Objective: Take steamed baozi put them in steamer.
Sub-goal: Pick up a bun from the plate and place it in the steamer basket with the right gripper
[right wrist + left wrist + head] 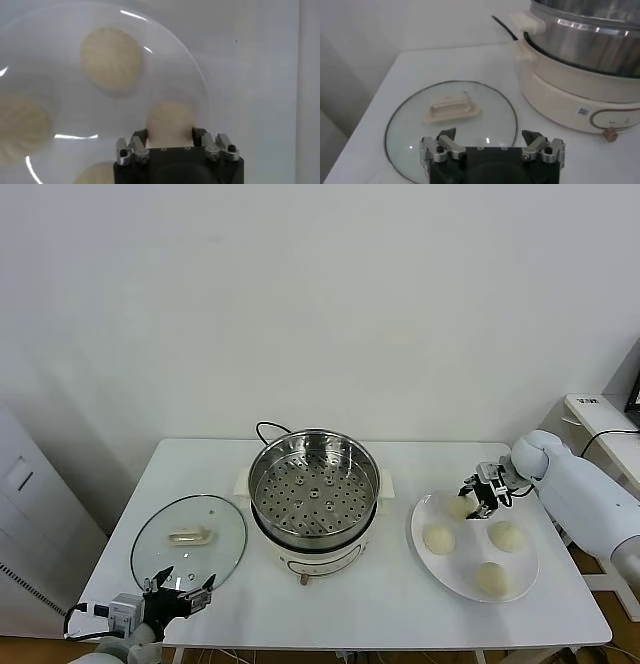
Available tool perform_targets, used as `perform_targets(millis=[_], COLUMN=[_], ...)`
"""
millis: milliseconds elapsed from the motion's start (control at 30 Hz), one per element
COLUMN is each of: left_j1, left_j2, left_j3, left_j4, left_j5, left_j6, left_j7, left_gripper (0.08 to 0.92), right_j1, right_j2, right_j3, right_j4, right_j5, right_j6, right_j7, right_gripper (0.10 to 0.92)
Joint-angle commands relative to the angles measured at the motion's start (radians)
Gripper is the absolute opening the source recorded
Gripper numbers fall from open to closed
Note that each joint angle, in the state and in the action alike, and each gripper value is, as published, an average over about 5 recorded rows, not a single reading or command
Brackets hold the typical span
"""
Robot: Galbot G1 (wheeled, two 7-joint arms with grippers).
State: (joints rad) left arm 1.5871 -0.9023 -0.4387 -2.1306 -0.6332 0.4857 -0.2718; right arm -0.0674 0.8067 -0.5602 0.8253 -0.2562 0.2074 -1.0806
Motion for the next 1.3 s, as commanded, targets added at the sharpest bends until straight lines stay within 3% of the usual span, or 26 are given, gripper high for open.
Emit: perform_targets(millis=[33,233,367,533,733,933,1300], left_j1=[0.001,-0.002,-0.004,-0.013,-0.023,-0.022,-0.021], left_j2=[-0.002,-0.004,0.000,0.007,0.009,0.009,0.007], left_j3=[0.001,0.006,0.006,0.014,0.022,0.022,0.021], left_j4=[-0.004,-0.004,-0.005,-0.003,-0.001,0.000,-0.001], left_j5=[-0.005,-0.005,-0.005,-0.006,-0.007,-0.007,-0.007], left_j6=[0.001,0.002,0.002,0.005,0.008,0.010,0.012], left_j7=[-0.006,-0.013,-0.014,-0.015,-0.019,-0.023,-0.024], left_gripper=[0.823,0.823,0.823,0.823,0.823,0.823,0.823], right_j1=[0.067,0.290,0.486,0.645,0.717,0.685,0.561], right_j2=[-0.070,-0.199,-0.204,-0.099,0.114,0.313,0.479], right_j3=[-0.101,-0.324,-0.425,-0.500,-0.526,-0.471,-0.347], right_j4=[0.110,0.304,0.364,0.369,0.268,0.151,0.121], right_j5=[0.074,0.229,0.323,0.397,0.419,0.340,0.024], right_j6=[-0.011,-0.024,0.024,0.094,0.262,0.497,0.665], right_j7=[-0.020,-0.051,-0.071,-0.080,-0.089,-0.124,-0.134], right_gripper=[0.518,0.512,0.509,0.509,0.510,0.517,0.518])
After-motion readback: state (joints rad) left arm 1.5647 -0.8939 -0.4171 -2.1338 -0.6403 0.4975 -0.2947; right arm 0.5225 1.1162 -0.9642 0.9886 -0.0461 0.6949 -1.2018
